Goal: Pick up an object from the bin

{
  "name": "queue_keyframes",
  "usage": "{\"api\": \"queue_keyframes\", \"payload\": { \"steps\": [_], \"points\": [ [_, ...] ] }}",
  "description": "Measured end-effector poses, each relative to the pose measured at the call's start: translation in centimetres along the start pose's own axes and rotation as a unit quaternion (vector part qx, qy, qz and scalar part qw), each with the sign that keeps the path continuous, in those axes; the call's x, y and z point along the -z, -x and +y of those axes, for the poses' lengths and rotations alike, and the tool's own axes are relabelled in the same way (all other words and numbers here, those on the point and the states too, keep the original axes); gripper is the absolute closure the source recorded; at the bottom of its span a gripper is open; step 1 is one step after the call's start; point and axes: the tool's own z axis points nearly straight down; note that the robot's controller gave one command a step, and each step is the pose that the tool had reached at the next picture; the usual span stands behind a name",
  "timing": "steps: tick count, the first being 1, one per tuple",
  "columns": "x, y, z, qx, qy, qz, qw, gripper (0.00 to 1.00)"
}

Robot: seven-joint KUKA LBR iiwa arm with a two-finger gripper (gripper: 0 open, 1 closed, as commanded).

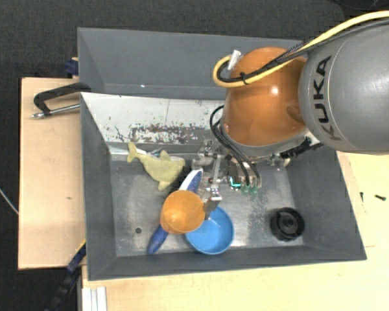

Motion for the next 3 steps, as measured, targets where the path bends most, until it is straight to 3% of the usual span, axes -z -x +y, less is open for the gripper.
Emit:
{"api": "queue_keyframes", "payload": {
  "steps": [1, 2, 3],
  "points": [
    [-14.1, 3.9, 2.3, -0.031, 0.002, -0.0058, 0.9995, 0.0],
    [-13.8, 4.1, 2.3, -0.031, 0.003, -0.0107, 0.9994, 1.0],
    [-1.4, 3.6, 1.8, -0.017, 0.001, -0.0087, 0.9998, 1.0]
  ]
}}
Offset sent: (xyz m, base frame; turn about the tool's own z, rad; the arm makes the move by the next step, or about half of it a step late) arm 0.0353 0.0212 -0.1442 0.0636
